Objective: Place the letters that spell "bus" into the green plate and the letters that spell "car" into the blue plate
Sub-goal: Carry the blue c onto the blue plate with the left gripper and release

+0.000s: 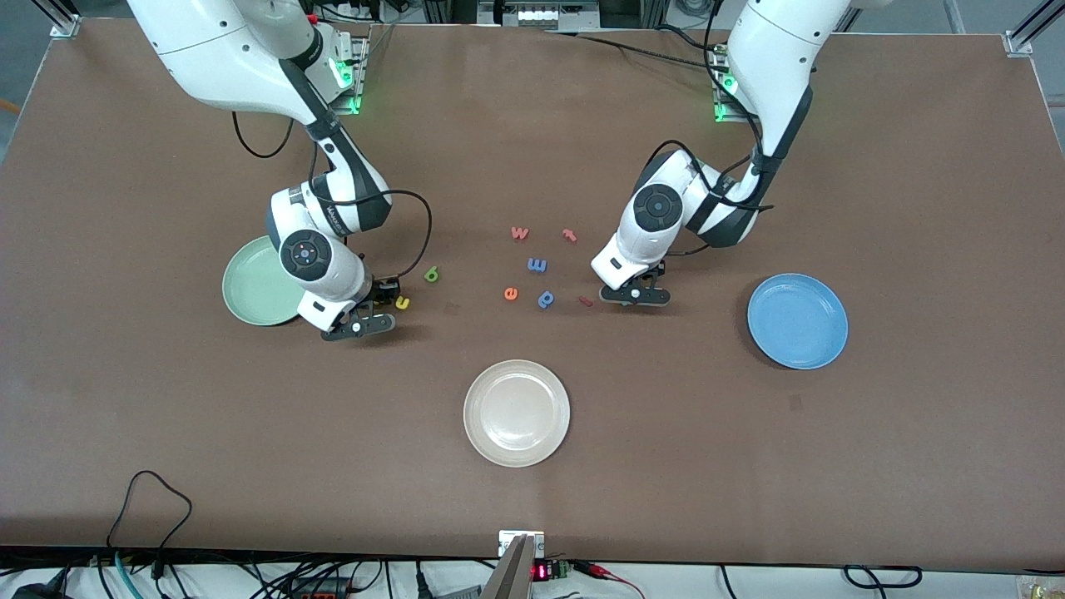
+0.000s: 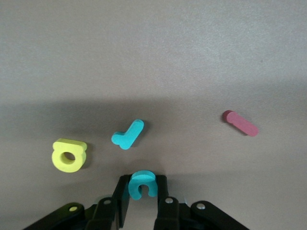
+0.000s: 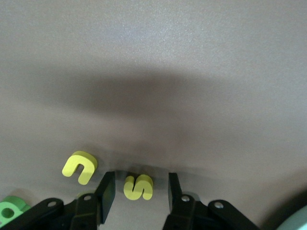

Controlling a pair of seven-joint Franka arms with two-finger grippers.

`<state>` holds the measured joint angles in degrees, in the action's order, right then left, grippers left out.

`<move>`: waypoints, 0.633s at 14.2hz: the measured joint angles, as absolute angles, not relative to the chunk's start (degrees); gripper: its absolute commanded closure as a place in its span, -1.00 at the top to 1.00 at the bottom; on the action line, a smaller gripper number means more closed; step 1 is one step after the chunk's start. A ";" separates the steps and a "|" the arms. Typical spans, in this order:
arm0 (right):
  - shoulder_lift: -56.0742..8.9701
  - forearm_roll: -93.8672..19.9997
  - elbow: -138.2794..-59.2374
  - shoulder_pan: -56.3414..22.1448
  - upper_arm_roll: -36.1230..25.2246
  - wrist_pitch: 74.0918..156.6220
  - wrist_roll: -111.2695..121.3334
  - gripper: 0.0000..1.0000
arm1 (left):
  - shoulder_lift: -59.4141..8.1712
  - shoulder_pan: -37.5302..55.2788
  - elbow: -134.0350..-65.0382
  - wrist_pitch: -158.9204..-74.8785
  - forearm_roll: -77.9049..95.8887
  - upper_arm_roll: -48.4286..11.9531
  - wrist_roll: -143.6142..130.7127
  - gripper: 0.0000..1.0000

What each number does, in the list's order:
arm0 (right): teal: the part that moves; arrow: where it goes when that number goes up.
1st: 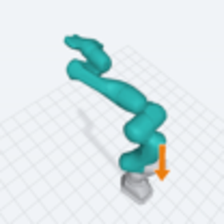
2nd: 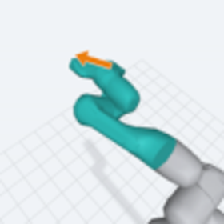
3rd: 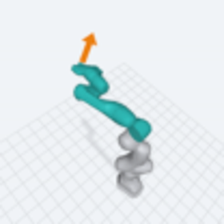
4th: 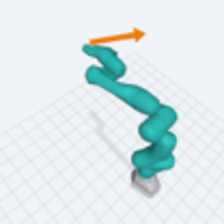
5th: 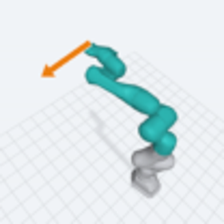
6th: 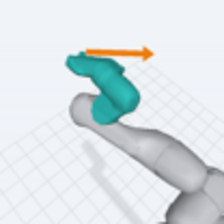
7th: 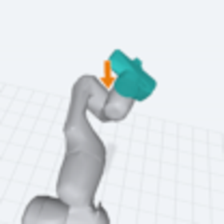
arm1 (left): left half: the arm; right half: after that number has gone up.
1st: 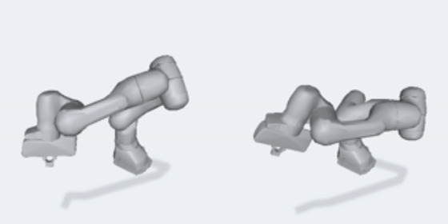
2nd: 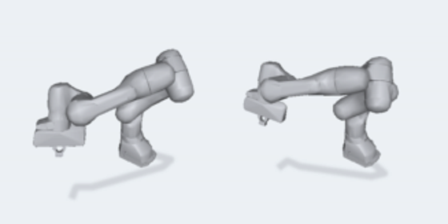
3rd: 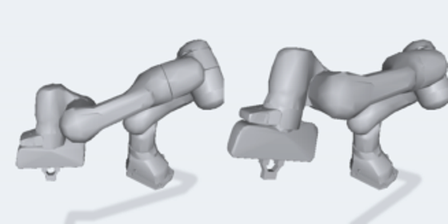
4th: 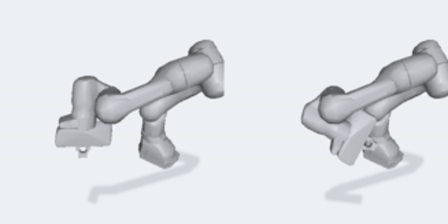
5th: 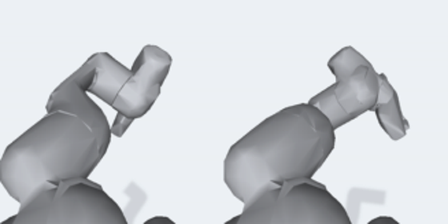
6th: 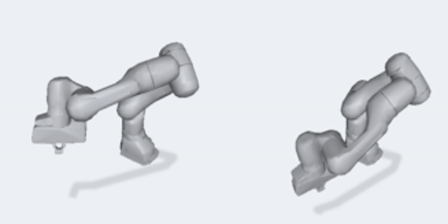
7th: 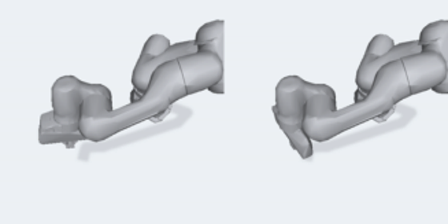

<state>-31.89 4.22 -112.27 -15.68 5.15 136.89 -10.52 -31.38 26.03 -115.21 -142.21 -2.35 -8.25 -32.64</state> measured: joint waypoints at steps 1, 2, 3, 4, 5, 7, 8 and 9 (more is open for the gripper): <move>-31.89 4.22 -112.27 -15.69 5.15 136.91 -10.52 0.05 | -31.15 25.87 -114.70 -139.75 -2.35 -8.17 -32.64 -0.61; -31.89 4.22 -112.27 -15.69 5.15 136.95 -10.52 0.05 | -30.84 25.64 -113.50 -136.29 -2.35 -8.05 -32.64 -0.60; -31.90 4.22 -112.28 -15.69 5.15 137.03 -10.52 0.05 | -30.32 25.39 -111.66 -131.70 -2.35 -7.84 -32.64 -0.60; -31.94 4.22 -112.30 -15.69 5.15 137.22 -10.52 0.05 | -29.56 24.88 -108.91 -125.81 -2.37 -7.58 -32.64 -0.60; -32.02 4.22 -112.35 -15.69 5.15 137.52 -10.52 0.04 | -28.76 23.98 -105.86 -119.76 -2.47 -7.43 -32.64 -0.60; -32.27 4.22 -112.44 -15.74 5.15 138.03 -10.52 0.02 | -27.39 20.52 -100.82 -110.61 -4.49 -7.21 -31.58 -0.55; -32.36 4.23 -112.43 -15.80 5.15 138.18 -10.52 0.00 | -27.02 18.01 -99.59 -108.61 -5.99 -7.13 -29.34 -0.55; -32.36 4.25 -112.44 -15.83 5.15 138.21 -10.52 -0.08 | -26.96 15.23 -99.15 -107.94 -7.46 -7.03 -26.56 -0.55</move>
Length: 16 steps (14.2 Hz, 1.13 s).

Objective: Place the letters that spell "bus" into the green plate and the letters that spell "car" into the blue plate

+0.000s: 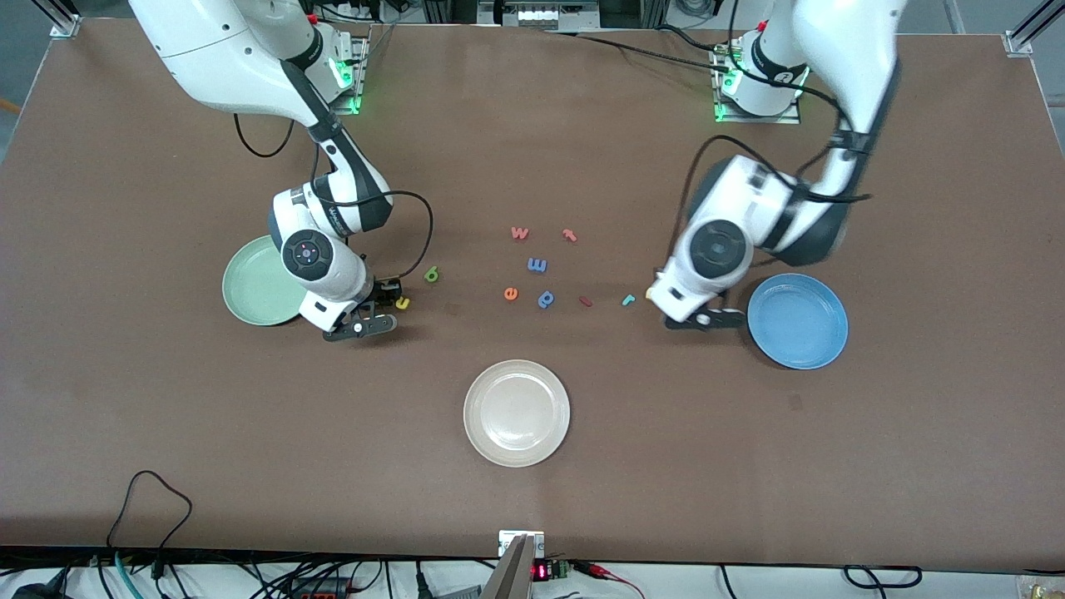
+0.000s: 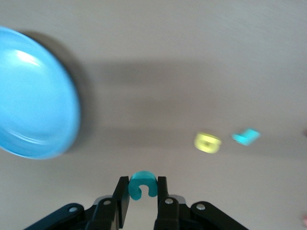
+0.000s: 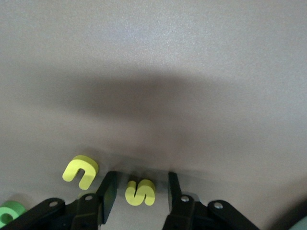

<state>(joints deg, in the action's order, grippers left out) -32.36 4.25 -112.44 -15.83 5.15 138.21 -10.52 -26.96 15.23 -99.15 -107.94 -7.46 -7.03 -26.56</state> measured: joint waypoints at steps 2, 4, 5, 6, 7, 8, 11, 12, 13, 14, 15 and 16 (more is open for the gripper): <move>-32.36 4.28 -112.43 -15.84 5.15 138.22 -10.52 -0.32 | -27.76 9.87 -99.22 -108.03 -11.42 -6.89 -22.03 -0.55; -32.21 4.28 -112.41 -15.86 5.15 138.23 -10.53 -0.49 | -30.09 6.00 -99.38 -109.84 -14.39 -6.88 -19.52 -0.55; -32.20 4.28 -112.40 -15.86 5.15 138.23 -10.53 -0.56 | -31.75 4.70 -99.53 -111.57 -14.93 -6.88 -19.07 -0.55; -32.20 4.28 -112.40 -15.86 5.15 138.23 -10.53 -0.64 | -33.49 3.88 -99.64 -113.33 -15.11 -6.88 -18.87 -0.55; -32.17 4.28 -112.39 -15.87 5.15 138.23 -10.53 -0.75 | -35.06 3.44 -99.69 -114.81 -15.20 -6.89 -18.86 -0.49; -32.17 4.28 -112.39 -15.87 5.15 138.23 -10.53 -0.79 | -36.32 3.19 -99.70 -115.81 -15.25 -6.90 -18.87 -0.34; -32.17 4.28 -112.39 -15.87 5.15 138.23 -10.53 -1.00 | -37.35 2.65 -99.60 -116.57 -15.28 -6.92 -18.89 1.00; -32.15 4.28 -112.39 -15.86 5.15 138.24 -10.52 -1.00 | -37.13 2.47 -99.28 -116.52 -15.28 -6.98 -18.89 1.00; -32.09 4.29 -112.36 -15.86 5.14 138.33 -10.49 -1.00 | -36.72 2.29 -98.85 -116.24 -15.28 -7.06 -18.88 1.00; -31.82 4.30 -112.24 -15.81 5.09 138.58 -10.47 -1.00 | -35.98 1.97 -98.44 -115.54 -15.28 -7.28 -18.74 1.00; -31.15 4.33 -112.03 -15.61 4.95 138.42 -10.38 -1.00 | -34.94 1.51 -98.13 -114.37 -15.27 -7.90 -18.37 0.98; -29.98 4.42 -111.79 -15.06 4.79 137.40 -9.92 -1.00 | -33.76 1.07 -97.94 -113.10 -15.26 -9.02 -17.83 0.98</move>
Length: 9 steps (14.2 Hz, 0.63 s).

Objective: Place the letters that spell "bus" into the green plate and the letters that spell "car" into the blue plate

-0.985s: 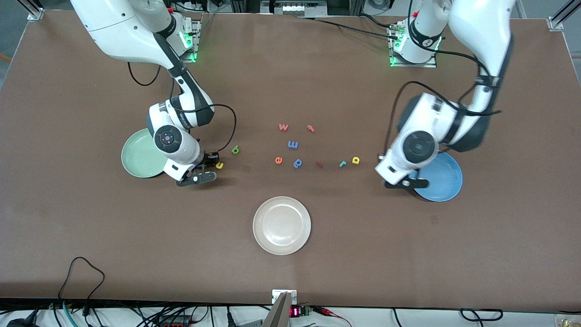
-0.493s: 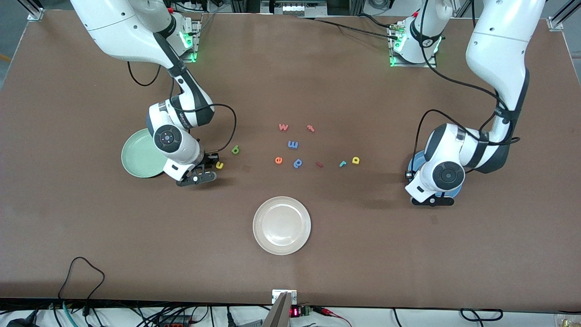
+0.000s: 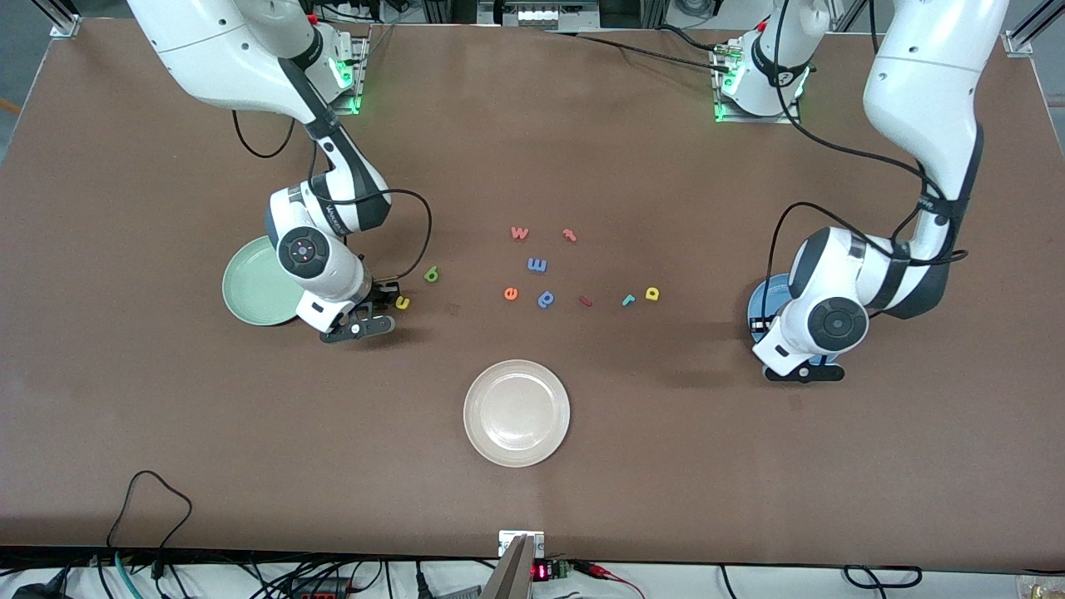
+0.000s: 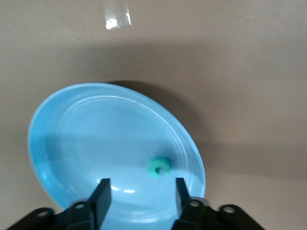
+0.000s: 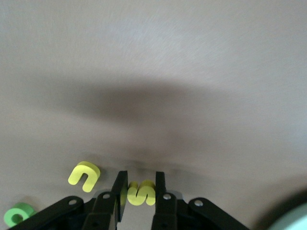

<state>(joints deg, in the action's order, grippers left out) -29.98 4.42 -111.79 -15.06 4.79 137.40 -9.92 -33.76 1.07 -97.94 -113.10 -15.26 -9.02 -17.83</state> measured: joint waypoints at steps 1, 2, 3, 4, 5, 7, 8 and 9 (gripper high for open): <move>-28.24 4.45 -111.58 -13.89 4.62 135.20 -8.61 -1.00 | -32.52 0.74 -97.92 -111.74 -15.24 -10.91 -17.47 0.98; -26.21 4.47 -111.55 -11.96 4.47 132.52 -6.62 -1.00 | -31.56 0.63 -97.93 -110.62 -15.24 -13.39 -17.44 0.98; -24.49 4.48 -111.58 -9.55 4.39 130.04 -4.19 -1.00 | -31.01 0.68 -97.97 -110.16 -15.23 -15.95 -17.44 0.96; -23.23 4.48 -111.74 -6.95 4.33 128.11 -1.84 -1.00 | -30.86 0.76 -98.00 -110.12 -15.23 -18.67 -17.45 0.91; -22.46 4.48 -112.27 -4.38 4.29 126.98 0.23 -1.00 | -30.88 0.89 -98.34 -110.40 -15.23 -21.26 -17.50 0.85; -22.25 4.49 -114.26 -0.47 4.24 126.80 3.13 -1.00 | -30.88 1.13 -101.15 -114.28 -15.23 -25.12 -17.53 0.60; -22.41 4.49 -115.44 0.71 4.24 127.02 3.75 -1.00 | -30.88 1.22 -103.29 -117.30 -15.23 -26.18 -17.54 0.48; -22.66 4.51 -116.34 1.29 4.24 127.34 3.89 -0.70 | -30.90 1.31 -105.65 -120.73 -15.23 -26.70 -17.54 0.44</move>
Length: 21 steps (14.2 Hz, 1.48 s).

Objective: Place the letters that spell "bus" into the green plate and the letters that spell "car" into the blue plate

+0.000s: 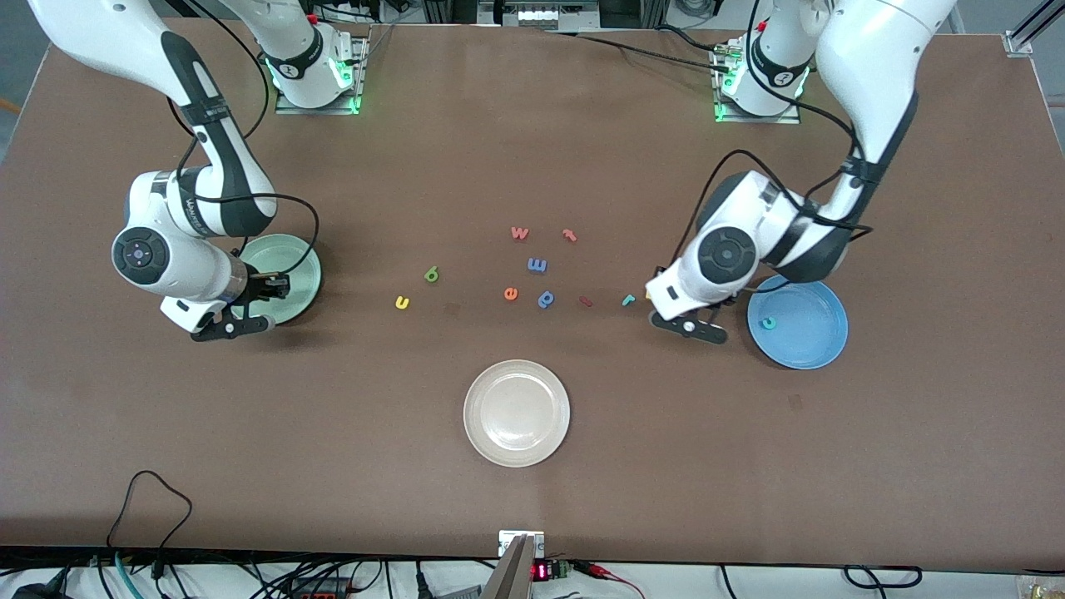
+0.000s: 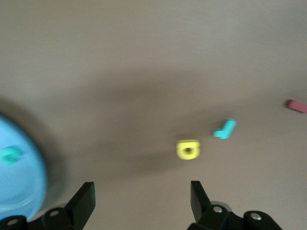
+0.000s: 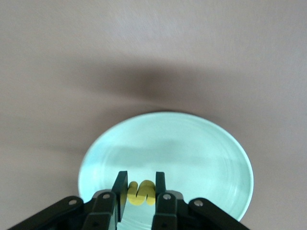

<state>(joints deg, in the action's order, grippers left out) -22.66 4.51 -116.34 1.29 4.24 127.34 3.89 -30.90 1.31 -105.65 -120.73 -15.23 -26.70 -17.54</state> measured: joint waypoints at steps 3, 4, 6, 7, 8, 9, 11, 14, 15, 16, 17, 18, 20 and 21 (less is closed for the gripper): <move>-23.34 4.51 -117.35 1.40 4.40 127.72 3.89 0.54 | -31.04 1.27 -112.23 -132.23 -15.24 -26.96 -17.46 0.44; -23.42 4.51 -117.35 1.40 4.42 127.78 3.89 0.61 | -31.17 1.22 -113.86 -135.26 -15.25 -26.93 -17.46 0.43; -23.26 4.51 -117.26 1.45 4.42 128.02 3.89 0.72 | -31.38 1.19 -115.33 -138.27 -15.25 -26.94 -17.46 0.43; -22.96 4.51 -117.14 1.45 4.42 128.22 3.89 0.72 | -31.39 1.26 -115.60 -139.18 -15.25 -26.97 -17.46 0.42; -22.53 4.51 -117.00 1.44 4.44 128.35 3.87 0.69 | -31.43 1.32 -115.72 -139.45 -15.25 -26.97 -17.46 0.41; -22.01 4.46 -116.87 1.35 4.56 128.53 3.77 0.68 | -31.56 1.32 -115.90 -139.68 -15.25 -26.96 -17.46 0.38; -21.20 4.33 -116.78 0.37 5.29 129.94 2.03 0.63 | -32.37 1.31 -116.30 -141.60 -15.25 -26.91 -17.46 0.37; -21.15 4.29 -116.76 -4.79 6.13 132.23 -7.52 0.56 | -33.79 1.30 -116.48 -142.78 -16.12 -26.78 -17.46 0.28; -21.18 4.29 -116.59 -6.84 6.22 132.77 -11.37 0.49 | -34.12 1.29 -116.48 -142.88 -16.94 -26.73 -17.52 0.08; -21.27 4.29 -116.19 -8.85 6.27 133.09 -15.10 0.41 | -34.38 1.28 -116.48 -142.98 -17.59 -26.68 -17.57 -0.18; -21.46 4.29 -115.62 -10.62 6.29 133.22 -18.46 0.24 | -34.39 1.28 -116.47 -143.04 -17.84 -26.69 -17.83 -0.43; -21.70 4.29 -115.11 -11.94 6.30 133.23 -21.17 0.20 | -34.33 1.26 -116.45 -143.04 -18.04 -26.65 -18.36 -0.62; -22.36 4.29 -114.42 -13.52 6.30 133.24 -24.68 0.12 | -34.08 1.17 -116.38 -142.98 -18.29 -26.55 -19.05 -0.77; -22.71 4.29 -114.22 -13.87 6.30 133.25 -25.78 0.12 | -33.99 1.12 -116.34 -142.78 -18.33 -26.55 -19.07 -0.78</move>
